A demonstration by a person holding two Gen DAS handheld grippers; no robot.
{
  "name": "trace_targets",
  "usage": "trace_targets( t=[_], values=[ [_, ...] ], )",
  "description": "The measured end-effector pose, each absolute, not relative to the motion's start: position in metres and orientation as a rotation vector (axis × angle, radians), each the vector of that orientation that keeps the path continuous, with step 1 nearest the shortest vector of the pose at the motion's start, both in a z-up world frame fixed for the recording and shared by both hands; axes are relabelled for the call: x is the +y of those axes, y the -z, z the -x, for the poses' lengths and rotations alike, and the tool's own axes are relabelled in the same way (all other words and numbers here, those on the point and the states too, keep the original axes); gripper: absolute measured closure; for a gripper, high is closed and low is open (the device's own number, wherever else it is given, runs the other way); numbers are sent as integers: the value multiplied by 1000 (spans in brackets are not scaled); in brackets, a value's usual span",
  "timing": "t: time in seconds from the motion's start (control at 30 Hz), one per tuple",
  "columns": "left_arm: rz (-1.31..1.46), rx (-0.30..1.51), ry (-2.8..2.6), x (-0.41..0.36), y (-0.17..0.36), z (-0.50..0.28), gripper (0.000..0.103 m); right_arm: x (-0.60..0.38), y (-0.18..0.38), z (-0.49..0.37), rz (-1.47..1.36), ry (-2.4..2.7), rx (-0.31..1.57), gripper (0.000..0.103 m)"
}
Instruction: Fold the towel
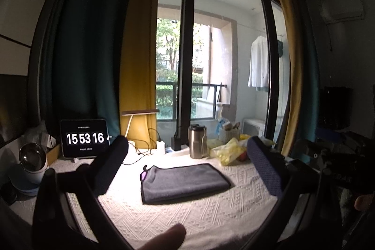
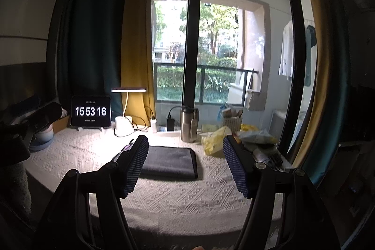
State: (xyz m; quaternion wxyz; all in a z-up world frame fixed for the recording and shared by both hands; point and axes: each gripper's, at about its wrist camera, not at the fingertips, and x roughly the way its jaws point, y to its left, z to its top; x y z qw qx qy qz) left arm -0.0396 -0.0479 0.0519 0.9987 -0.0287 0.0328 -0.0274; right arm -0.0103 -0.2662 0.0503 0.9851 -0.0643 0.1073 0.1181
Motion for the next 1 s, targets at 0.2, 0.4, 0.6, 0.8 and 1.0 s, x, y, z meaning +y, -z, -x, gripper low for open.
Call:
trace_targets(
  t=[0.2,0.4,0.6,0.8,1.0],
  values=[
    [52,51,62,-49,-56,44,1,-264,-51,13,130,-239,206,34],
    [61,58,55,-49,-55,44,1,-263,-48,10,130,-241,216,34],
    [65,74,55,-51,-54,41,1,-263,-47,9,135,-244,227,34],
    [68,80,54,-52,-53,39,1,-265,-47,10,131,-245,231,34],
    [69,87,55,-54,-51,38,1,-265,-46,8,128,-246,237,34]
  ],
)
